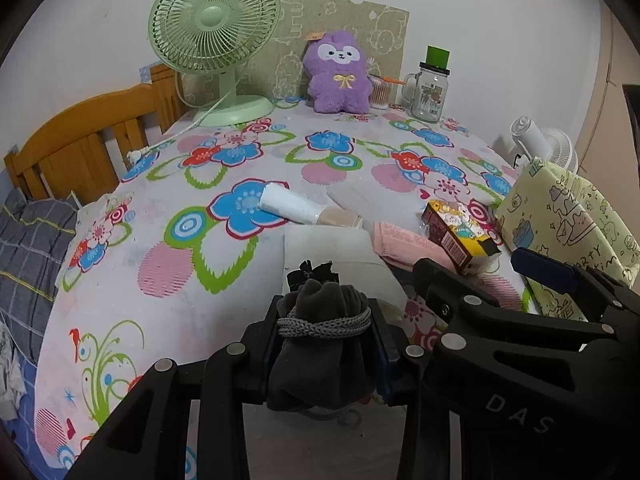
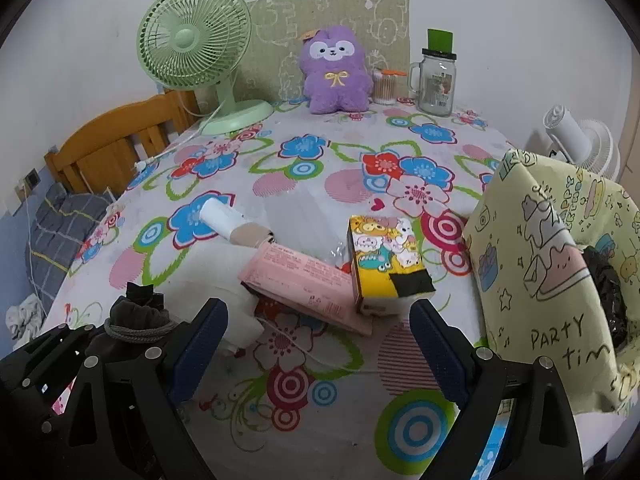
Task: Organize soft objects
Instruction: 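Grasp the grey drawstring pouch with the left tool, then grasp the white folded cloth with the right tool while the left tool holds the pouch, then carry the grey pouch and white cloth with both tools to the patterned box, then lower both items into the patterned box and open both tools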
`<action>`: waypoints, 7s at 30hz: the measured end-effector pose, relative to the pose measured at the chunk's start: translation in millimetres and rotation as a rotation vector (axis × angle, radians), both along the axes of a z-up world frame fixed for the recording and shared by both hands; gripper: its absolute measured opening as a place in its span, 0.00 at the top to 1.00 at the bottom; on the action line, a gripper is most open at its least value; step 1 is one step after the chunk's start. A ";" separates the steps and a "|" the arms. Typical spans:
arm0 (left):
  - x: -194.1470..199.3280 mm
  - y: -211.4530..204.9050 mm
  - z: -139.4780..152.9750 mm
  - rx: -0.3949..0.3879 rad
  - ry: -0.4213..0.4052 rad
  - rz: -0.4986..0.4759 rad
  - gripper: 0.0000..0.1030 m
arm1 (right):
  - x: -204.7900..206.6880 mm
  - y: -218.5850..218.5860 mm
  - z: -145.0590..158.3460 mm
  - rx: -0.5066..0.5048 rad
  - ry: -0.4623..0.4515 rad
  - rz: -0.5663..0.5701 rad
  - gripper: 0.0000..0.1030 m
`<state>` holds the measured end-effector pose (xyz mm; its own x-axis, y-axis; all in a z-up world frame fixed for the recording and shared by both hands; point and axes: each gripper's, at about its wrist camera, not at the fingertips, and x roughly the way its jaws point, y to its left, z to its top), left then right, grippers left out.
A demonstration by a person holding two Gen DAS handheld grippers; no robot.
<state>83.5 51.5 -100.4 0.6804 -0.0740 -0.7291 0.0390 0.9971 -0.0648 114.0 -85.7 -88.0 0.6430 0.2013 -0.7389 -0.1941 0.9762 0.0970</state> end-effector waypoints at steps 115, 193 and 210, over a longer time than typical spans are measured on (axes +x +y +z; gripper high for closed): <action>-37.1 -61.4 86.4 0.048 -0.134 -0.103 0.62 | -53.7 -42.2 89.8 0.075 -0.078 -0.018 0.84; 45.5 -247.0 61.9 0.141 -0.052 -0.311 0.21 | 15.3 -229.6 53.8 0.041 0.023 -0.228 0.58; 40.2 -244.1 64.5 0.157 -0.058 -0.317 0.09 | 5.1 -227.7 60.6 -0.006 -0.032 -0.252 0.20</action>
